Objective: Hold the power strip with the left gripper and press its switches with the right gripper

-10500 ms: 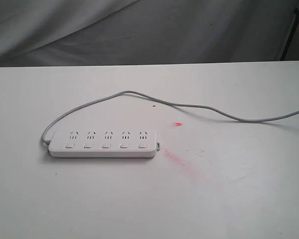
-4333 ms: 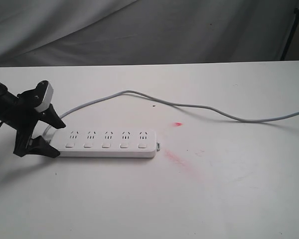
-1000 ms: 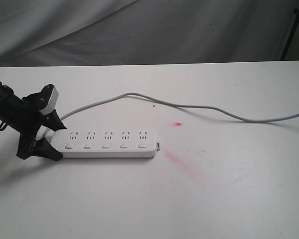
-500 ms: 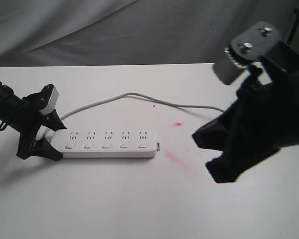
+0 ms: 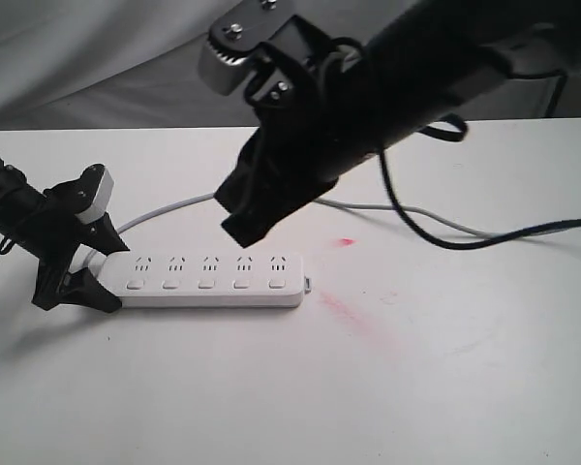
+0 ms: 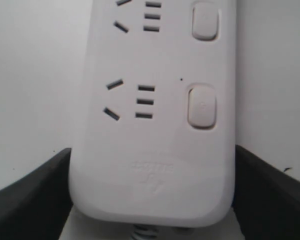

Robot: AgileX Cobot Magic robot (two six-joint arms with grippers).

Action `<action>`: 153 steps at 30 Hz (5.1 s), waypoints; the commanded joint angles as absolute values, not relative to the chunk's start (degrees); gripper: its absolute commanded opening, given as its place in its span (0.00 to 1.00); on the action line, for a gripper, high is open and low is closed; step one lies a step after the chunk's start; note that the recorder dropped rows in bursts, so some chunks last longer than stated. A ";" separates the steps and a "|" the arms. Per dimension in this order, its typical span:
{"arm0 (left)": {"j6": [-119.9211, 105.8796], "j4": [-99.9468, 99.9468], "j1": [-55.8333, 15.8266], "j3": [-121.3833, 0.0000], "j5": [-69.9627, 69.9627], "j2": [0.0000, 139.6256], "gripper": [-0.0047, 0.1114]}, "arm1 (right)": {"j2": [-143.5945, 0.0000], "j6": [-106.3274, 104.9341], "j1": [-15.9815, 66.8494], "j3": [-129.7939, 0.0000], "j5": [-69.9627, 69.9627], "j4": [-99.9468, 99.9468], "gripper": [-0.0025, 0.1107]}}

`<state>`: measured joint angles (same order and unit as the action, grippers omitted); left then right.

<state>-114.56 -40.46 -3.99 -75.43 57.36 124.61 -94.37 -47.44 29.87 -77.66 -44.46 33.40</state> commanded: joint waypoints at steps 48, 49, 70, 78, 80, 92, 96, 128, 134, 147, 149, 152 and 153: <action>-114.11 -40.03 -4.10 -75.63 56.94 124.58 0.60 | -133.68 -70.04 32.59 -108.79 -39.97 47.47 0.33; -114.11 -40.03 -4.10 -75.63 56.94 124.58 0.60 | -133.68 -70.04 32.59 -108.79 -39.97 47.47 0.33; -114.11 -40.03 -4.10 -75.63 56.94 124.58 0.60 | -136.41 -74.51 33.94 -108.79 -36.48 51.79 0.33; -114.11 -40.03 -4.10 -75.63 56.94 124.58 0.60 | -136.41 -78.11 34.16 -108.79 -35.88 51.13 0.33; -114.11 -40.03 -4.10 -75.63 56.94 124.58 0.60 | -136.41 -79.08 34.16 -108.79 -35.88 50.53 0.33; -114.11 -40.03 -4.10 -75.63 56.94 124.58 0.60 | -136.41 -81.69 34.16 -108.79 -36.00 50.33 0.33; -114.11 -40.03 -4.10 -75.63 56.94 124.58 0.60 | -137.11 -81.82 34.16 -108.69 -35.16 50.17 0.33; -114.11 -40.03 -4.10 -75.63 56.94 124.58 0.60 | -139.27 -84.38 35.04 -108.69 -32.36 45.94 0.33; -114.11 -40.03 -4.10 -75.63 56.94 124.58 0.60 | -139.47 -85.18 35.55 -108.69 -32.36 44.94 0.33; -114.11 -40.03 -4.10 -75.63 56.94 124.58 0.60 | -139.51 -85.28 35.55 -108.69 -32.26 42.48 0.33; -114.11 -40.03 -4.10 -75.63 56.94 124.58 0.60 | -139.51 -85.28 35.55 -108.69 -32.26 42.48 0.33; -114.11 -40.03 -4.10 -75.63 56.94 124.58 0.60 | -139.76 -85.28 35.55 -108.69 -32.26 42.11 0.33; -114.11 -40.03 -4.10 -75.63 56.94 124.58 0.60 | -139.76 -85.28 35.55 -108.69 -32.26 42.11 0.33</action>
